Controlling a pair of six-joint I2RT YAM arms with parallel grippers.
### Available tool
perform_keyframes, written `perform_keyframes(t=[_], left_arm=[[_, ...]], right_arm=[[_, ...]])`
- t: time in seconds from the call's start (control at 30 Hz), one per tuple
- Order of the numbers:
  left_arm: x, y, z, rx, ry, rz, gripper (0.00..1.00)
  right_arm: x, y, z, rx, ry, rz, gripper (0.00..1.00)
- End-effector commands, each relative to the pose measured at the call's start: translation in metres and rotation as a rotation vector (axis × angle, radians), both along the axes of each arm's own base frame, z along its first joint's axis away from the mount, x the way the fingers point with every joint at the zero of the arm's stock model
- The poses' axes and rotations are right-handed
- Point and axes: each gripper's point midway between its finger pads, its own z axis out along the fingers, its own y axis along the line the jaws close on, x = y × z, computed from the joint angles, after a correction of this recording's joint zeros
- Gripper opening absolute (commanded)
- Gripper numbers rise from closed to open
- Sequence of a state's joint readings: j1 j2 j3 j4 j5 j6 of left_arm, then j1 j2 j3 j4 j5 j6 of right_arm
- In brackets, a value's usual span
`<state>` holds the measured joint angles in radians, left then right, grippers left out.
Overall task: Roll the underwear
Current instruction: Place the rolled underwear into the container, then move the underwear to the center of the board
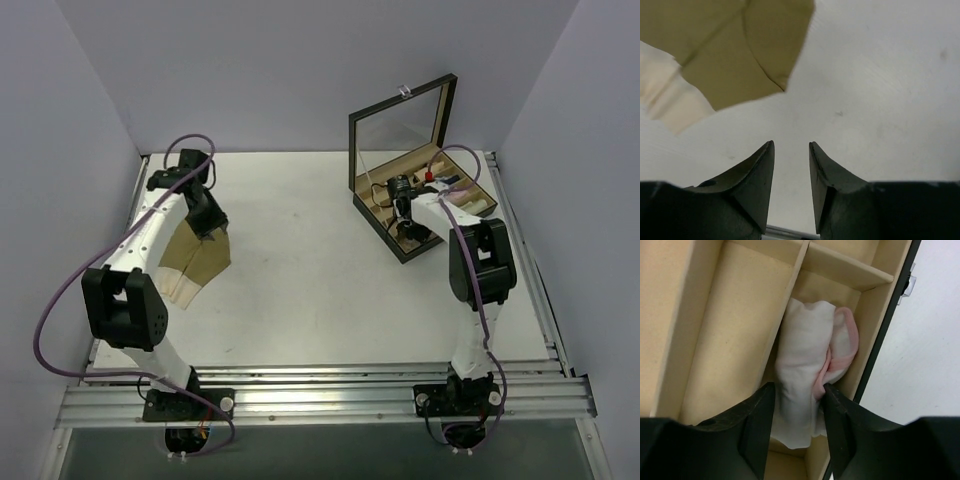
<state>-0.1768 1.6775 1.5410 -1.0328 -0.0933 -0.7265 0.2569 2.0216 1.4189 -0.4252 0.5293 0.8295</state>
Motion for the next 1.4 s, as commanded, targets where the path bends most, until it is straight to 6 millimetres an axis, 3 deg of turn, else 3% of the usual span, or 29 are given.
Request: perform_keyframes(t=[0.0, 0.07, 0.1, 0.23, 0.27, 0.4, 0.57, 0.7, 0.73, 0.87, 0.9, 0.93, 1.0, 1.1, 1.17, 1.23, 1.33, 1.37], left_arm=[[0.012, 0.07, -0.007, 0.198, 0.068, 0.095, 0.43], [0.018, 0.092, -0.024, 0.228, 0.114, 0.131, 0.43], [0.02, 0.116, -0.03, 0.225, 0.128, 0.183, 0.43], [0.023, 0.133, -0.076, 0.202, 0.256, 0.2, 0.4], [0.022, 0.128, -0.094, 0.188, 0.307, 0.185, 0.4], [0.015, 0.101, -0.125, 0.192, 0.377, 0.119, 0.39], [0.003, 0.062, -0.148, 0.164, 0.427, 0.032, 0.37], [-0.011, 0.023, -0.161, 0.105, 0.461, -0.032, 0.35], [-0.014, 0.008, -0.162, 0.082, 0.462, -0.06, 0.35], [-0.03, -0.076, -0.155, 0.03, 0.444, -0.206, 0.35], [-0.031, -0.106, -0.141, 0.034, 0.413, -0.273, 0.35], [-0.03, -0.118, -0.132, 0.03, 0.39, -0.294, 0.35], [-0.026, -0.136, -0.103, -0.014, 0.331, -0.321, 0.36], [-0.02, -0.127, -0.066, -0.015, 0.252, -0.34, 0.4], [-0.022, -0.119, -0.057, 0.021, 0.235, -0.368, 0.42], [-0.028, -0.112, -0.061, 0.052, 0.259, -0.387, 0.42], [-0.045, -0.116, -0.08, 0.005, 0.3, -0.427, 0.42], [-0.042, -0.121, -0.081, -0.017, 0.265, -0.436, 0.42]], right_arm=[[-0.008, -0.003, 0.038, 0.009, 0.023, 0.052, 0.4], [-0.013, 0.001, 0.051, 0.033, 0.026, 0.085, 0.44], [-0.015, 0.001, 0.055, 0.034, 0.034, 0.102, 0.45], [-0.031, 0.005, 0.076, 0.045, 0.028, 0.153, 0.45], [-0.033, 0.008, 0.09, 0.058, -0.012, 0.167, 0.45], [-0.043, 0.023, 0.11, 0.083, -0.075, 0.261, 0.48], [-0.055, 0.048, 0.13, 0.136, -0.122, 0.386, 0.49], [-0.069, 0.09, 0.141, 0.197, -0.149, 0.522, 0.49], [-0.074, 0.111, 0.141, 0.242, -0.153, 0.581, 0.49], [-0.094, 0.158, 0.138, 0.342, -0.167, 0.706, 0.5], [-0.096, 0.169, 0.138, 0.353, -0.188, 0.734, 0.5], [-0.107, 0.182, 0.129, 0.354, -0.166, 0.767, 0.5], [-0.111, 0.191, 0.117, 0.369, -0.149, 0.769, 0.5], [-0.114, 0.203, 0.103, 0.416, -0.143, 0.757, 0.5], [-0.115, 0.208, 0.086, 0.438, -0.119, 0.754, 0.5], [-0.111, 0.211, 0.07, 0.438, -0.096, 0.737, 0.5], [-0.109, 0.218, 0.044, 0.472, -0.068, 0.716, 0.5], [-0.108, 0.221, 0.038, 0.486, -0.061, 0.709, 0.5]])
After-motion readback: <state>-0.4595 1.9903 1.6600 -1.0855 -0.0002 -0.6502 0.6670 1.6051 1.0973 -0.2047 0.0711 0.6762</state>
